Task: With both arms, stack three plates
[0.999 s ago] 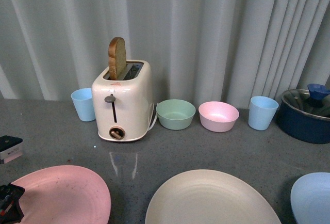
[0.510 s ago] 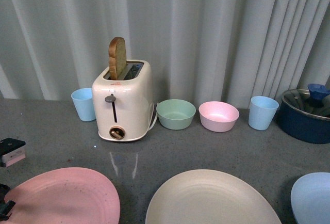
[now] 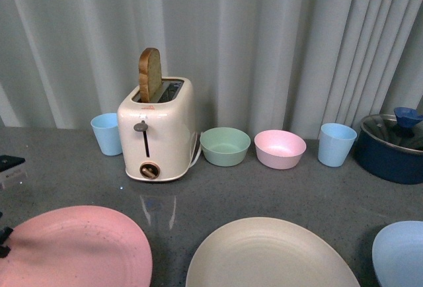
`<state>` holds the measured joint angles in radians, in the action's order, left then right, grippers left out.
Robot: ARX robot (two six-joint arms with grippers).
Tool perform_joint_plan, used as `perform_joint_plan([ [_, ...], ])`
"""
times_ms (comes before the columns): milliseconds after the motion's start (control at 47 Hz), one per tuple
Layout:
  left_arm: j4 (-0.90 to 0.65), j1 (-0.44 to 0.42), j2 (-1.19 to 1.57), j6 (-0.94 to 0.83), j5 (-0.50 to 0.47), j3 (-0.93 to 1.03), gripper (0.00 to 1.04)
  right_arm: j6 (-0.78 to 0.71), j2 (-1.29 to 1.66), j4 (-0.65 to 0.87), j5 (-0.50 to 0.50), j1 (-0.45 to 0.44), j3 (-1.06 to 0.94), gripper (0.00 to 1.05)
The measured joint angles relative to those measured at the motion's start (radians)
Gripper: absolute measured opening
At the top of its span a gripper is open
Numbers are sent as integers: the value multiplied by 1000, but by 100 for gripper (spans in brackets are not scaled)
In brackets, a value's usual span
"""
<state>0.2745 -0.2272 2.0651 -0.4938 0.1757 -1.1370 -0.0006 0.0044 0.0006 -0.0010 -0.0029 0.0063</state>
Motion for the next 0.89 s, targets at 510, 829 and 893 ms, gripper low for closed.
perform_joint_plan([
  [510, 310, -43, -150, 115, 106, -263, 3, 0, 0, 0, 0, 0, 0, 97],
  [829, 331, 124, -207, 269, 196, -203, 3, 0, 0, 0, 0, 0, 0, 97],
  [893, 315, 167, -219, 294, 209, -177, 3, 0, 0, 0, 0, 0, 0, 97],
])
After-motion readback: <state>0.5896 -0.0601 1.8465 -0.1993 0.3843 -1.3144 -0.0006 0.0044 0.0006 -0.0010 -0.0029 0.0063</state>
